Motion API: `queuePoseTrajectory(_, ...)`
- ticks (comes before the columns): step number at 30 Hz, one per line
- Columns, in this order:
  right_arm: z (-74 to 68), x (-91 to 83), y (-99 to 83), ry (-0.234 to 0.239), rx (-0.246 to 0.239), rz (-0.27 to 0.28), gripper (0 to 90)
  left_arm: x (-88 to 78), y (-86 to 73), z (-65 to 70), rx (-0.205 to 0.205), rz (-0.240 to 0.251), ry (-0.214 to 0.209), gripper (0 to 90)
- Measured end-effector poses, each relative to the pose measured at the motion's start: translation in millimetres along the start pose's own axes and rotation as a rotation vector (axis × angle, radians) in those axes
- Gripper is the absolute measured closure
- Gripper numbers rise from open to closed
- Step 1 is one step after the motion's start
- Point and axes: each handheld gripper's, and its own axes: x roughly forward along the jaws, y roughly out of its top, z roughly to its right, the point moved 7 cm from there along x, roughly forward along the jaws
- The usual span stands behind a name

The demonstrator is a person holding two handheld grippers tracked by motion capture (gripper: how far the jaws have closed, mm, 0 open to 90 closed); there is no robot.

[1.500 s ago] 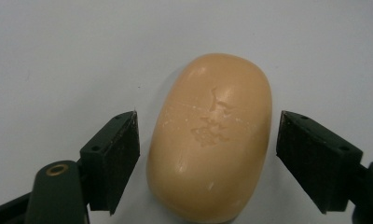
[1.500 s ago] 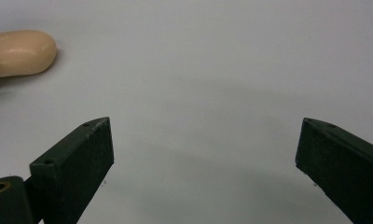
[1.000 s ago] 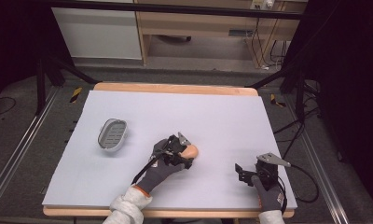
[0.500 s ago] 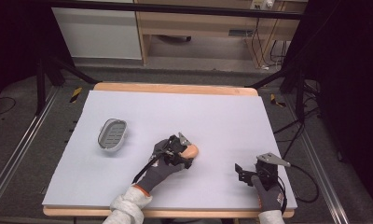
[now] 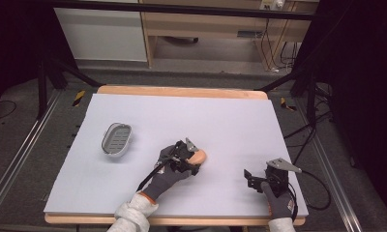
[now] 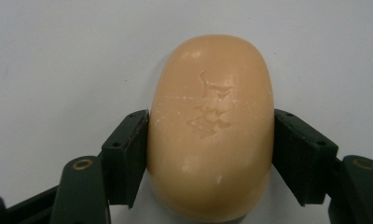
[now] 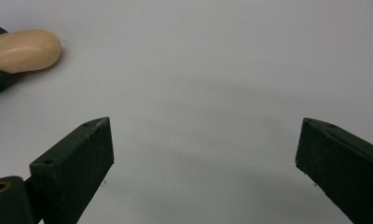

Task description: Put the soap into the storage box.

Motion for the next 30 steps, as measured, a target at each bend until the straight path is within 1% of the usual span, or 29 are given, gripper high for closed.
queuePoseTrajectory(3,-0.1,-0.1,0.0,0.0,0.002,0.0,4.4,-1.0,-0.5,1.0,-0.007,0.001,-0.01,31.2)
queuePoseTrajectory(7,0.0,0.0,0.0,0.0,0.0,0.0,4.4,-2.9,-1.7,2.1,0.0,-0.007,-0.013,31.3)
queuePoseTrajectory(9,0.0,0.0,0.0,0.0,0.0,0.0,4.4,-3.1,-2.3,3.2,-0.004,0.001,-0.014,31.3)
queuePoseTrajectory(11,-0.2,0.2,-0.2,0.0,0.001,-0.003,4.4,-3.1,-3.6,3.0,0.01,-0.008,-0.007,31.2)
queuePoseTrajectory(13,-0.4,0.3,-0.2,0.0,-0.001,-0.003,4.4,-2.5,-3.2,3.2,0.004,0.001,-0.005,30.9)
queuePoseTrajectory(15,-0.3,0.2,-0.2,0.0,0.0,-0.002,4.4,-1.8,-2.1,3.0,0.006,0.012,-0.001,29.9)
queuePoseTrajectory(17,-0.2,0.2,-0.2,-0.001,0.0,-0.003,4.4,-2.0,-1.5,2.6,0.011,0.014,0.0,26.4)
queuePoseTrajectory(18,-0.3,0.3,-0.3,0.0,0.0,-0.004,4.4,-2.4,1.1,1.5,0.011,0.025,0.0,25.3)
queuePoseTrajectory(21,-0.4,0.6,-0.3,0.0,-0.002,-0.004,4.4,-2.3,4.9,0.5,0.015,0.025,-0.009,24.2)
queuePoseTrajectory(23,-0.2,0.4,-0.3,0.0,-0.001,-0.004,4.4,-0.6,6.2,0.8,0.021,0.019,-0.017,24.2)
queuePoseTrajectory(28,-0.6,0.1,-0.2,0.006,0.006,-0.004,4.4,5.8,6.3,3.1,0.024,0.009,-0.021,25.6)
queuePoseTrajectory(30,-0.3,0.4,-0.3,0.005,0.001,-0.003,4.4,7.3,6.9,2.5,0.017,0.007,-0.027,27.5)
